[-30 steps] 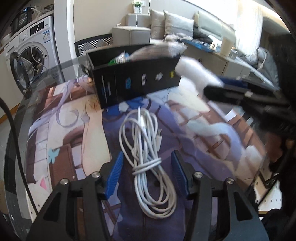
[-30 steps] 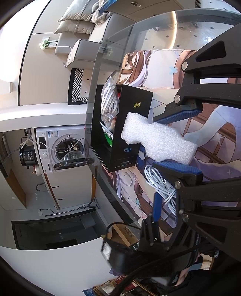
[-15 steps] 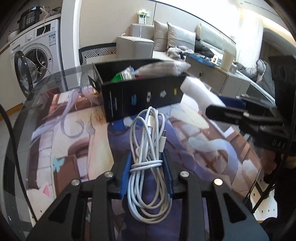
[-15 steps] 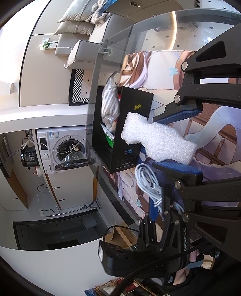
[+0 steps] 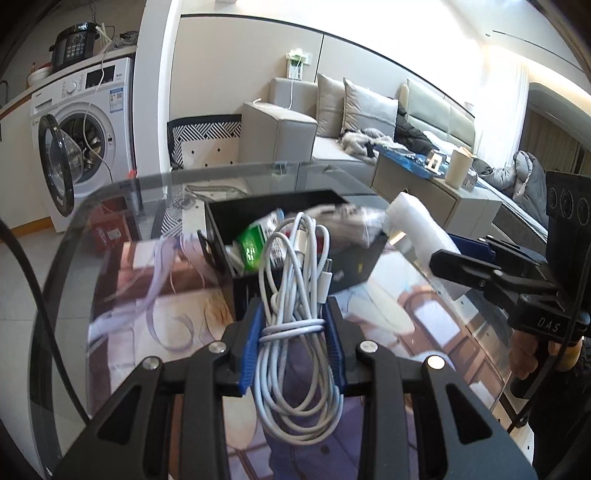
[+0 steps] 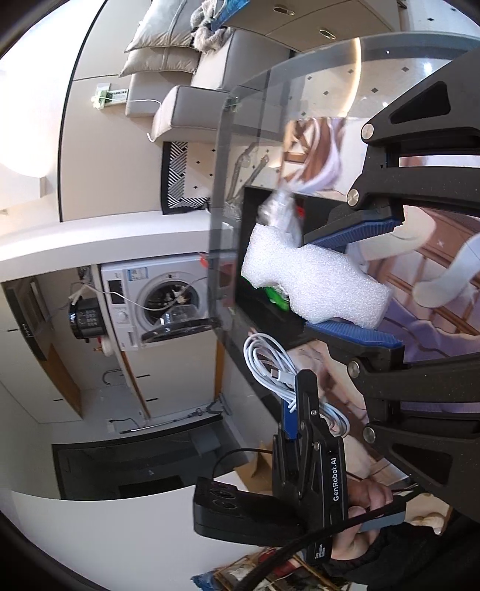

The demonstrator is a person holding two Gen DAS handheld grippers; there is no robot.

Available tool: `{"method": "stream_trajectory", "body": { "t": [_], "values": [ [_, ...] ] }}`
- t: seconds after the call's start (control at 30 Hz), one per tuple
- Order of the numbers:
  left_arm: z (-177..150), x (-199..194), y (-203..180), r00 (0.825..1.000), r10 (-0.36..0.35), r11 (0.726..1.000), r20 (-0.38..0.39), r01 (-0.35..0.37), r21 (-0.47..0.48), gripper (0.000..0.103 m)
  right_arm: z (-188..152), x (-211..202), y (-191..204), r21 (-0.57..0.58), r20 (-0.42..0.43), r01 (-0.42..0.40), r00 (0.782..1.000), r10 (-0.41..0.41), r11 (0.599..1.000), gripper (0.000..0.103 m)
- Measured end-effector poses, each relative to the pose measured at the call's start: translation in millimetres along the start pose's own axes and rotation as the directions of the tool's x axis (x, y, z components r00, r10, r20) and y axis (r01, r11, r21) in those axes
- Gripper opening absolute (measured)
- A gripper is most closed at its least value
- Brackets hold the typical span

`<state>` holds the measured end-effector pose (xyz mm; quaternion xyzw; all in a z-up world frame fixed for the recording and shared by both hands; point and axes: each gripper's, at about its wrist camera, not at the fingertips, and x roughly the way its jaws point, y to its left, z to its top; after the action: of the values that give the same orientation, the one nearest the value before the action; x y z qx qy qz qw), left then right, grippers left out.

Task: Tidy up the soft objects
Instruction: 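Carry the cable and foam sheet over the black box with both grippers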

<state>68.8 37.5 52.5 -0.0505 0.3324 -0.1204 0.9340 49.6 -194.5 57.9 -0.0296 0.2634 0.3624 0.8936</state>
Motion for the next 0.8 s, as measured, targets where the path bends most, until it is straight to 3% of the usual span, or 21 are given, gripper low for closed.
{"method": "stream_trajectory", "body": {
  "t": [0.33,0.8],
  "values": [
    [26,3,-1,0.999,0.009,1.0,0.034,-0.009,0.017,0.031,34,-12,-20,-0.007,0.054,0.004,0.999,-0.004,1.0,0.041],
    [57,31,3,1.0,0.006,1.0,0.023,-0.006,0.025,0.031,46,19,-17,-0.082,-0.063,-0.011,0.998,0.006,0.997,0.041]
  ]
}}
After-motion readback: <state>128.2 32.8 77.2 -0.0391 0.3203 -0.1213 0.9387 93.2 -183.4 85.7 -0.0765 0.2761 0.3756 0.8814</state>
